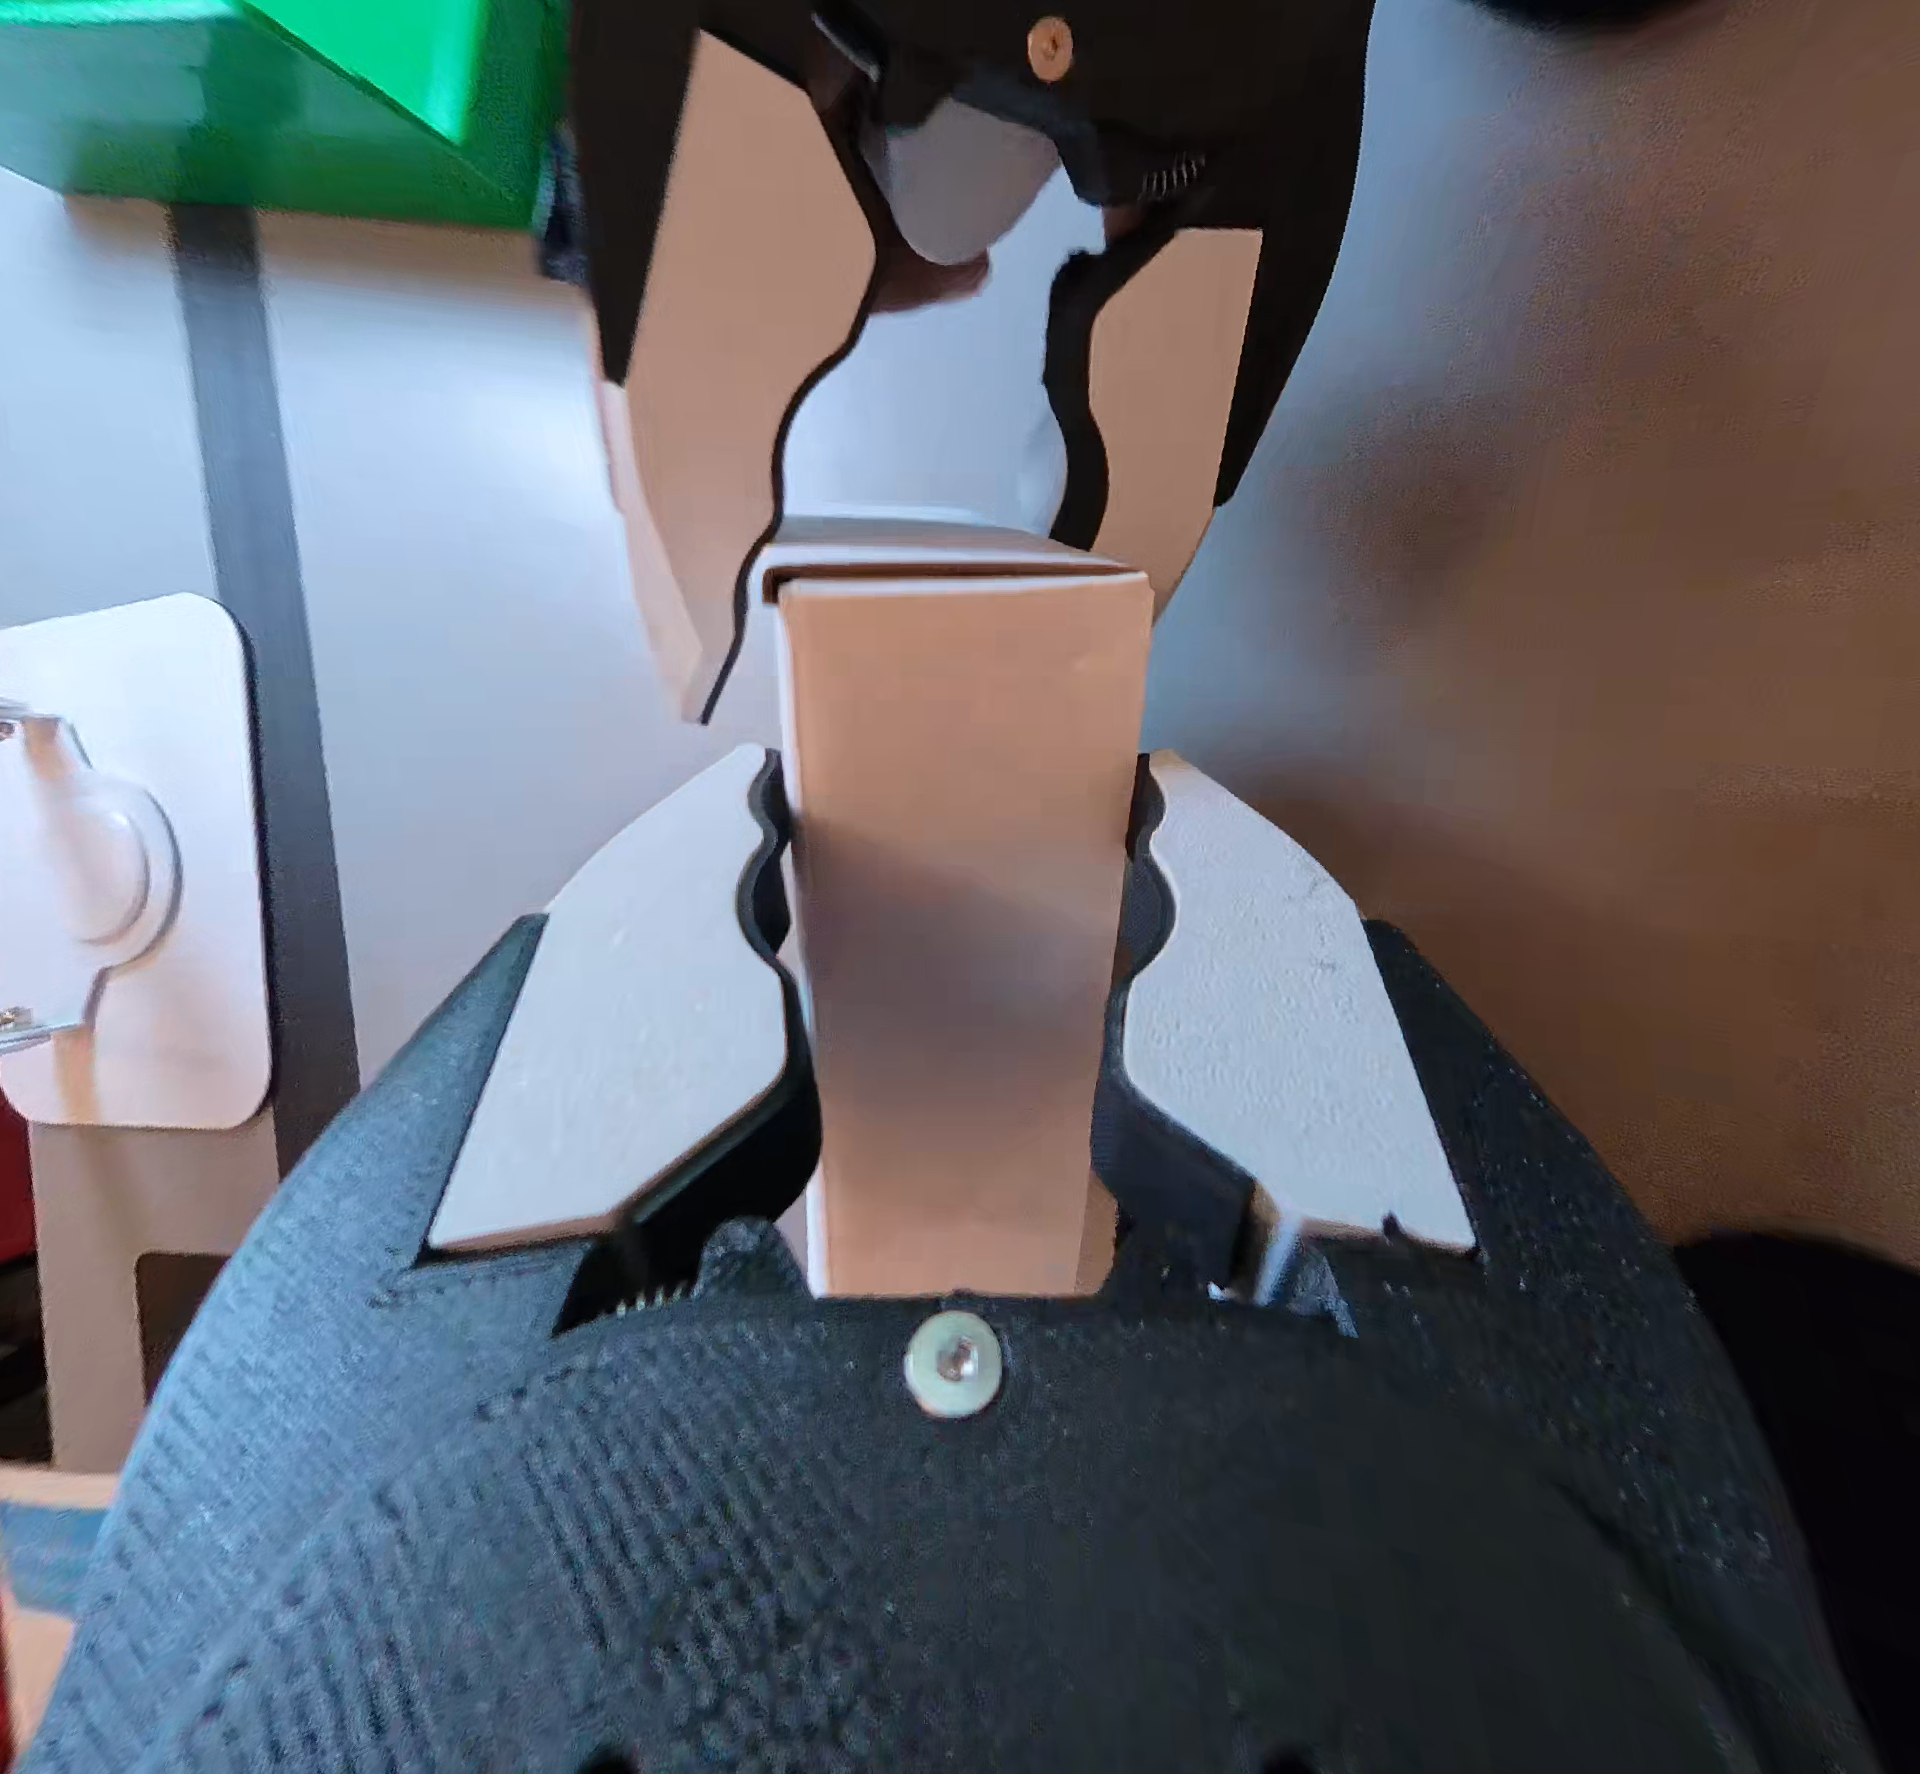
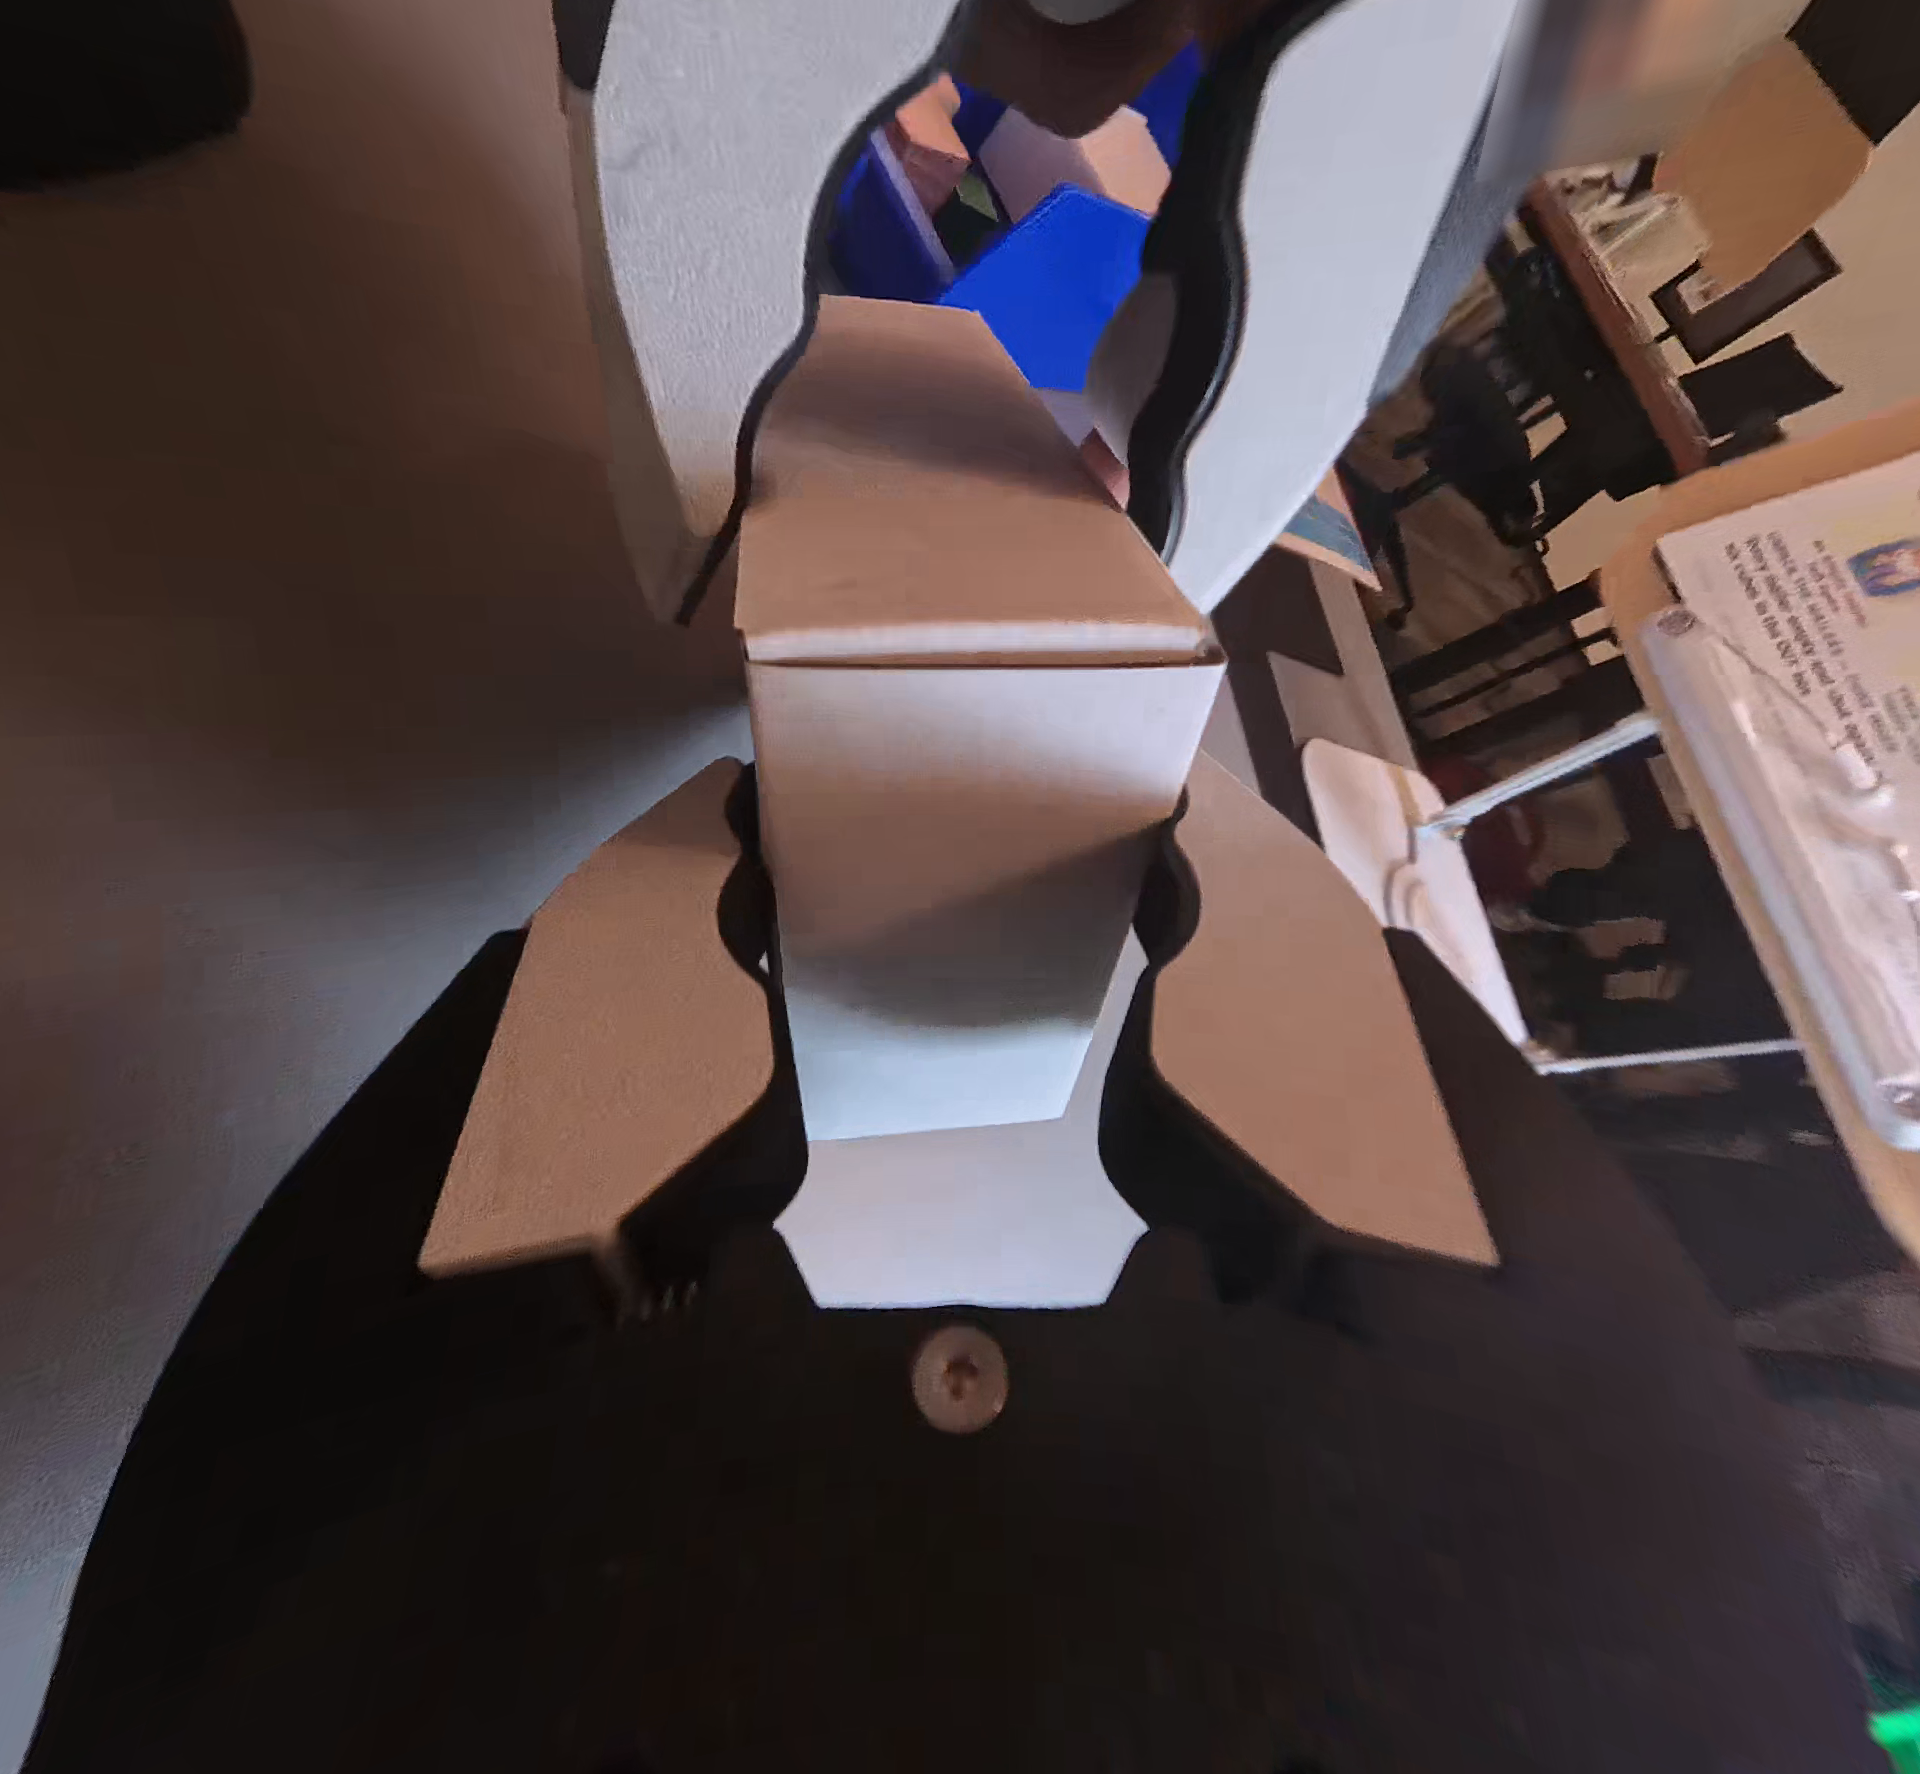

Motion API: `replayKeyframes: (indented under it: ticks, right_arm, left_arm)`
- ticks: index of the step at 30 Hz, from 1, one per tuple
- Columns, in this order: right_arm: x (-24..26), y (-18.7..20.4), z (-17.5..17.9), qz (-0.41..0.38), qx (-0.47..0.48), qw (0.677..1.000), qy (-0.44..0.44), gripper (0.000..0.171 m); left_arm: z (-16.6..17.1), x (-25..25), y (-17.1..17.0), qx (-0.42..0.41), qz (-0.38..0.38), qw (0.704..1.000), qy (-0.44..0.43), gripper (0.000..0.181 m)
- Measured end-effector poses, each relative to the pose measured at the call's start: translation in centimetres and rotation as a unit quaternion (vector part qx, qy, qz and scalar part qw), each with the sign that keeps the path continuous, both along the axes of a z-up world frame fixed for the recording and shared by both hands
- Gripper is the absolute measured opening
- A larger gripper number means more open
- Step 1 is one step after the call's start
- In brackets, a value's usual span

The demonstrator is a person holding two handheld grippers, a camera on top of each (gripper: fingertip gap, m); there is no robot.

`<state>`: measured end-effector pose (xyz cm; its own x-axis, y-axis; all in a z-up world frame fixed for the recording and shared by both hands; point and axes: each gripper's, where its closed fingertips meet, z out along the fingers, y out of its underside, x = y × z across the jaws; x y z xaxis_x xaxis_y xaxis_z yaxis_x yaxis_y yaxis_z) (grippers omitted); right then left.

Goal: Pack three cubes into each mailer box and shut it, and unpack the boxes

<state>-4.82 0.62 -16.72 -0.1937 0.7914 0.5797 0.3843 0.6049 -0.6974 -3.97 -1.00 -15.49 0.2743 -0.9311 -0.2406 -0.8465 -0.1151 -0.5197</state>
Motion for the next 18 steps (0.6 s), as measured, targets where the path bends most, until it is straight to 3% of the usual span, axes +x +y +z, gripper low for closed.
replayKeyframes:
  ticks: [1,3,8,12,18]
  right_arm:
    - [0.4,0.5,-0.1,-0.003,-0.027,1.0,0.005,0.069]
    - [1.5,1.4,-0.6,-0.002,-0.08,0.997,0.017,0.069]
    - [3.5,3.2,-1.2,0.011,-0.136,0.989,0.051,0.069]
    - [3.3,3.1,-1.0,0.031,-0.169,0.983,0.071,0.069]
    - [3.8,3.5,-1.3,0.033,-0.167,0.982,0.081,0.069]
  left_arm:
    - [0.3,0.0,0.5,0.017,0.004,1.0,-0.02,0.062]
    - [0.3,-0.8,1.0,0.049,0.018,0.998,-0.04,0.072]
    - [-1.4,-4.3,1.6,0.059,0.091,0.982,-0.152,0.075]
    - [-1.7,-3.9,2.5,0.073,0.125,0.94,-0.308,0.071]
    - [-1.9,-3.5,3.3,0.107,0.103,0.949,-0.277,0.079]
